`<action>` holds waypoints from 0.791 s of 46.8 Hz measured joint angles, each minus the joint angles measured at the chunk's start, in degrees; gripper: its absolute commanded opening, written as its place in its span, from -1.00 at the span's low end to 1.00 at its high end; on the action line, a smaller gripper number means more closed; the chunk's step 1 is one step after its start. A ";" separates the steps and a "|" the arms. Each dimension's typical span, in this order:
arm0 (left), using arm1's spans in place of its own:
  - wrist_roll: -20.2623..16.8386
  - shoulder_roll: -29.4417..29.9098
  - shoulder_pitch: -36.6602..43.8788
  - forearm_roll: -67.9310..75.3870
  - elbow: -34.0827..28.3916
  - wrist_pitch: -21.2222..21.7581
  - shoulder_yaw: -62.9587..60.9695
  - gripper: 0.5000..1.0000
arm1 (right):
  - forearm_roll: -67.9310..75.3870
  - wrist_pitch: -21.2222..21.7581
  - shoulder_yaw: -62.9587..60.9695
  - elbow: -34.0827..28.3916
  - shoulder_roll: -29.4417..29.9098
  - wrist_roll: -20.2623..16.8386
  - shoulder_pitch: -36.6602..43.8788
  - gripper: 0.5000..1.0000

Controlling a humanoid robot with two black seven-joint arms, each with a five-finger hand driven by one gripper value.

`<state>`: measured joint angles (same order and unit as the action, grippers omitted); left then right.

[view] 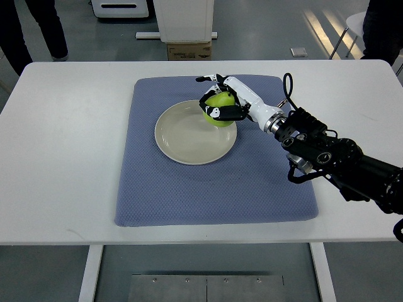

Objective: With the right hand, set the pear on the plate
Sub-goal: 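Lift the pear with the right hand and carry it above the plate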

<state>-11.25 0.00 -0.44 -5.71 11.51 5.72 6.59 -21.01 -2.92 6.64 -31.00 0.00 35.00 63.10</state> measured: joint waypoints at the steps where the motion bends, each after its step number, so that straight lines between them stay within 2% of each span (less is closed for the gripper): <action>1: 0.00 0.00 0.00 0.00 0.00 0.00 0.00 1.00 | 0.01 0.20 -0.28 -0.33 -0.01 0.00 0.00 -1.00; 12: 0.00 0.00 0.00 0.00 0.01 0.00 0.00 1.00 | 0.10 6.15 -7.49 -2.23 -0.16 0.00 0.86 -1.00; 26: 0.00 0.00 -0.01 0.00 0.01 0.00 0.00 1.00 | 0.09 14.04 -8.60 -5.29 -9.16 0.00 2.63 -1.00; 37: 0.00 0.00 0.00 0.00 0.01 0.01 -0.01 1.00 | 0.09 14.97 -8.58 -8.85 -10.33 0.00 3.34 -1.00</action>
<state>-11.25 0.00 -0.44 -5.71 11.52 5.73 6.58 -20.92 12.05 -1.94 -39.85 -10.33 35.00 66.44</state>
